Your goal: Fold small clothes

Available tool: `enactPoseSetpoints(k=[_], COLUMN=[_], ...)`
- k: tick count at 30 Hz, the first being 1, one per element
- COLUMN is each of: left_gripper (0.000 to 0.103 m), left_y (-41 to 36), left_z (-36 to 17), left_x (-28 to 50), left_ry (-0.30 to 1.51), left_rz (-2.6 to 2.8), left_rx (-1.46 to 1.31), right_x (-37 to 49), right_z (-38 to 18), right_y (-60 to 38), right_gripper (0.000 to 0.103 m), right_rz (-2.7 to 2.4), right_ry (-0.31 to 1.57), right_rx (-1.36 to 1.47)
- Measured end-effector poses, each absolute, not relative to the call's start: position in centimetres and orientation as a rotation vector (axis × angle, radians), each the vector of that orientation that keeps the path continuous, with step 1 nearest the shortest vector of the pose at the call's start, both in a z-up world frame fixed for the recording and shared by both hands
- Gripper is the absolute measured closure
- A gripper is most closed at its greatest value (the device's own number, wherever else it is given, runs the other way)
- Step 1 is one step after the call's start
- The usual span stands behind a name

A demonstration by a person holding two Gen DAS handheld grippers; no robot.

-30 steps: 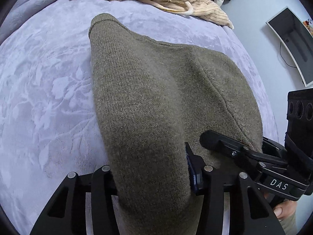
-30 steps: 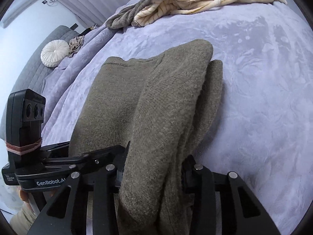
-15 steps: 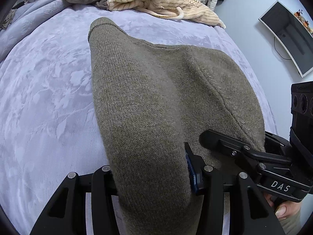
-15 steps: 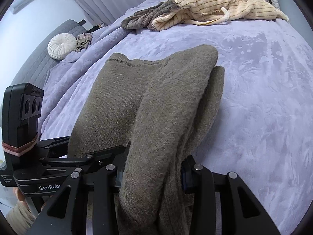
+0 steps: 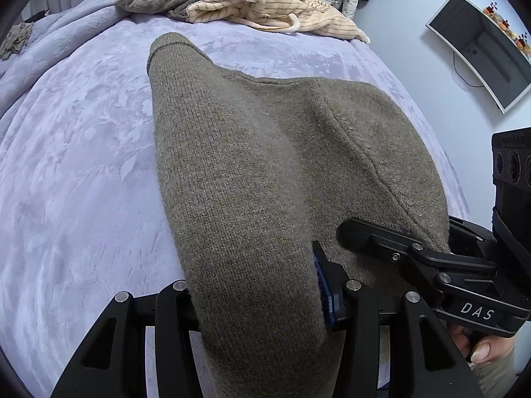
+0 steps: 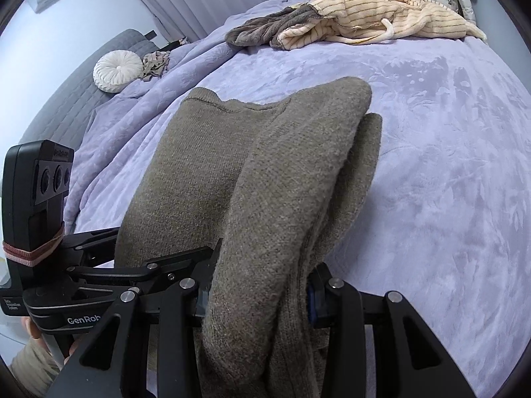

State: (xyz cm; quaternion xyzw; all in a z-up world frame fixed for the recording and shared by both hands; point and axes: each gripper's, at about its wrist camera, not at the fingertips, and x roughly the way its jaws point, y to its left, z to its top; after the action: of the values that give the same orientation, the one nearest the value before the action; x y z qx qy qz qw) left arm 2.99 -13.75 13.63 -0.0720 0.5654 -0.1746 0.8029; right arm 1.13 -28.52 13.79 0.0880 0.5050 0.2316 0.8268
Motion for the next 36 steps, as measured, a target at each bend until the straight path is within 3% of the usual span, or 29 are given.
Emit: enactPoseSetpoints(k=[36], left_gripper=[0.053], left_y=[-8.3], left_z=[12.8], left_x=[-8.3], left_ry=[1.19], left_rz=[-0.315], left_rx=[-0.143], right_x=[-8.2], right_z=[12.0], right_y=[-22.2], right_gripper=[0.061], right_rz=[0.572], right_ry=[1.085], right_rx=[0.109])
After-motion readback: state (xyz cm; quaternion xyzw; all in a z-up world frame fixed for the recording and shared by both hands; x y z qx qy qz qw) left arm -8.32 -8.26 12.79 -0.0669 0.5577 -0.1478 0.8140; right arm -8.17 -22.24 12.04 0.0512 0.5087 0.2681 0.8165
